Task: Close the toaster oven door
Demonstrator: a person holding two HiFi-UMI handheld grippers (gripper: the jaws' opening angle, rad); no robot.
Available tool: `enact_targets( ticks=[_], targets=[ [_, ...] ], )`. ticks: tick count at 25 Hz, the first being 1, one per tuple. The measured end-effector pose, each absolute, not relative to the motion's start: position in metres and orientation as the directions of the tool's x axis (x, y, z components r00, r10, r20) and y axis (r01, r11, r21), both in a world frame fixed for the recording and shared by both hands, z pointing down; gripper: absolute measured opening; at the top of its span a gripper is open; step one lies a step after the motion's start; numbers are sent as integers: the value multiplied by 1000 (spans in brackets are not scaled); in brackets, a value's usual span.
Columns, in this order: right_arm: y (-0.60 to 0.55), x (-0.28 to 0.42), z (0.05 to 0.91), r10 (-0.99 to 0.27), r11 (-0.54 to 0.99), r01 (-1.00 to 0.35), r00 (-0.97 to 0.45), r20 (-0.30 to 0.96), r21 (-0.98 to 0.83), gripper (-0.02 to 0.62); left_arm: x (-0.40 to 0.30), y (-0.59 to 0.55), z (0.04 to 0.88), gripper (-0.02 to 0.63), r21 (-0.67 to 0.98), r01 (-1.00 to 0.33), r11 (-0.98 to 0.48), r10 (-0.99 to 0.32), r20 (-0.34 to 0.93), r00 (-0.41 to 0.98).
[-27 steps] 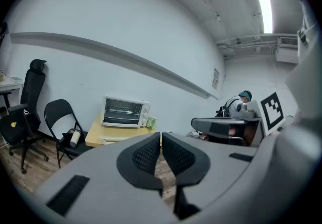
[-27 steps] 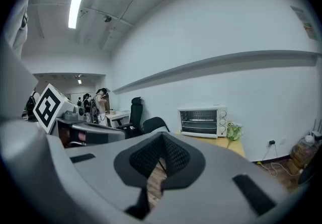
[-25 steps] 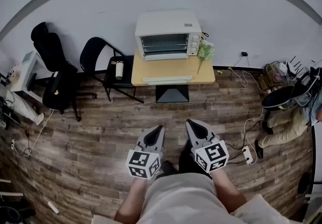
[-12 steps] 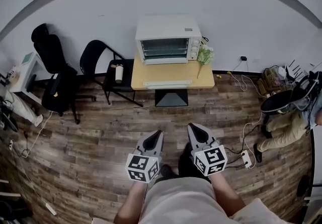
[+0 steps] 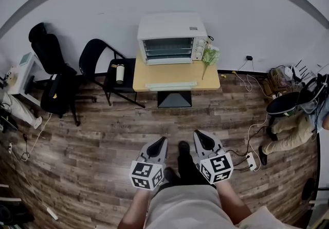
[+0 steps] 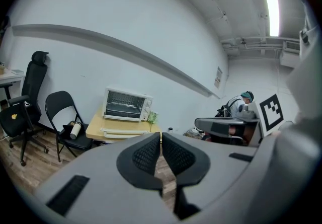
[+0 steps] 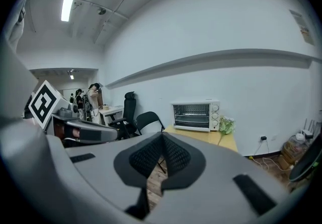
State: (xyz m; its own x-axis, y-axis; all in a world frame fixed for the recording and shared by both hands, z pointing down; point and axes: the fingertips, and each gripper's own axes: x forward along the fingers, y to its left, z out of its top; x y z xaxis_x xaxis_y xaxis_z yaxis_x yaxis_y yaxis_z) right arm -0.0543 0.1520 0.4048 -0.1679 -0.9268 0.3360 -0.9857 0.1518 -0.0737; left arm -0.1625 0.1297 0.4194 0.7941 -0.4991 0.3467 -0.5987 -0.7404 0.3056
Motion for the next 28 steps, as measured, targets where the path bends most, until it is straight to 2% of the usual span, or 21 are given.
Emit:
enact_targets(
  ticks=[19,28],
  targets=[
    [44,-30,416,-902,194,-976,-218,372,-102,-2,-150,37,421,14,274,-661,-699,-546,394,740],
    [-6,-4,413,-890,249,-962,-271,366,-109,-2,-113,-4,414,14,269,-671,-691,-560,387,732]
  ],
)
